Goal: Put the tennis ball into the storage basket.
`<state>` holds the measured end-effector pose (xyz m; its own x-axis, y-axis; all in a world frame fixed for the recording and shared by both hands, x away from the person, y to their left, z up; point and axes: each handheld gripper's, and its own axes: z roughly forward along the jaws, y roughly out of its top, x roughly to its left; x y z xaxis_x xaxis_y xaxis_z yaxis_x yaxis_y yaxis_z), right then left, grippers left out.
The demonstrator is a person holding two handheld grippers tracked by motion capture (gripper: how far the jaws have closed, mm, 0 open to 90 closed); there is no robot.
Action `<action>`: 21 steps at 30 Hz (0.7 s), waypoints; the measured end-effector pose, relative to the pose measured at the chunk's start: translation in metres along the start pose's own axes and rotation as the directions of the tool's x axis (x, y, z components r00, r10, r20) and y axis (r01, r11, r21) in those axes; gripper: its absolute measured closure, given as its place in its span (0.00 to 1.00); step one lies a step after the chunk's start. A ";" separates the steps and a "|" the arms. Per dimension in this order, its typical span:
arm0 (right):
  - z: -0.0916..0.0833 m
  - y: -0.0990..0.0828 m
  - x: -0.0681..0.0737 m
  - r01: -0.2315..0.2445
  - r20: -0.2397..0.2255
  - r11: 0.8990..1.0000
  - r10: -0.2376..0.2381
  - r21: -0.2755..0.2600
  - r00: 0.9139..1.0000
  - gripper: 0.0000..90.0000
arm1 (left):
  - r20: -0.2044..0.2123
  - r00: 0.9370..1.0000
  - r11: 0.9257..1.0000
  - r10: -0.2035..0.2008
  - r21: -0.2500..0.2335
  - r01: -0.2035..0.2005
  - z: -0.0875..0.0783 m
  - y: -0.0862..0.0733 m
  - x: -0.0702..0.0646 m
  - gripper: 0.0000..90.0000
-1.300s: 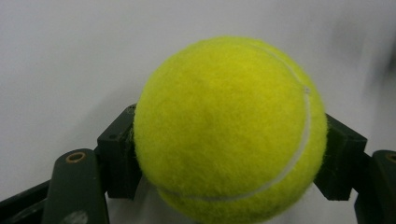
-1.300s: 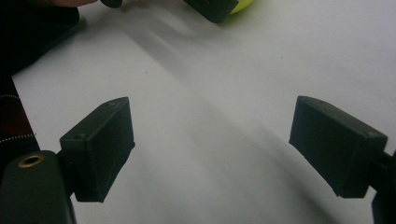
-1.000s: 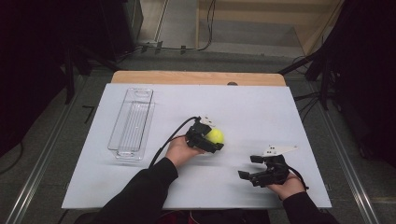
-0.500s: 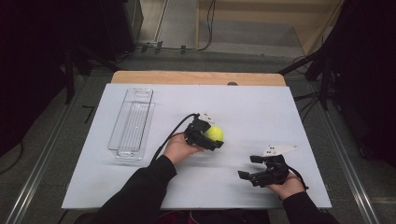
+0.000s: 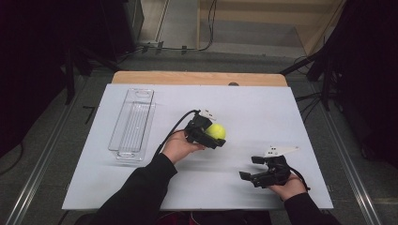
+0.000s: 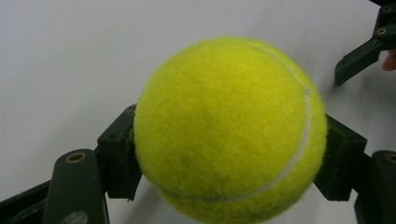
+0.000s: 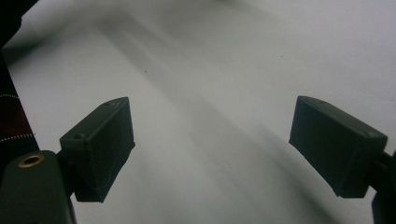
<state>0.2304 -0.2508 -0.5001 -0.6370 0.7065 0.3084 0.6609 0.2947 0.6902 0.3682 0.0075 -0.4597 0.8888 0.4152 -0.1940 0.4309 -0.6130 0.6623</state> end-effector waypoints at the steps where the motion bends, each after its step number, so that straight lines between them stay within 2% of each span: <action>1: 0.000 0.000 0.000 -0.001 0.000 1.000 0.001 0.001 1.000 0.13 | -0.002 1.000 1.000 -0.001 0.001 0.001 -0.001 0.001 0.000 0.28; 7: 0.000 0.000 0.000 0.001 0.000 1.000 -0.001 0.000 1.000 0.13 | -0.008 1.000 1.000 -0.007 0.008 0.007 -0.010 0.006 -0.002 0.28; 21: -0.001 0.000 0.000 -0.001 0.003 1.000 0.001 -0.005 1.000 0.13 | 0.006 1.000 1.000 0.000 -0.014 0.000 -0.035 0.021 -0.011 0.28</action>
<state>0.2302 -0.2514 -0.4997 -0.6351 0.7087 0.3072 0.6598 0.2909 0.6928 0.3622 0.0138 -0.4180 0.8898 0.4109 -0.1985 0.4286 -0.6033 0.6725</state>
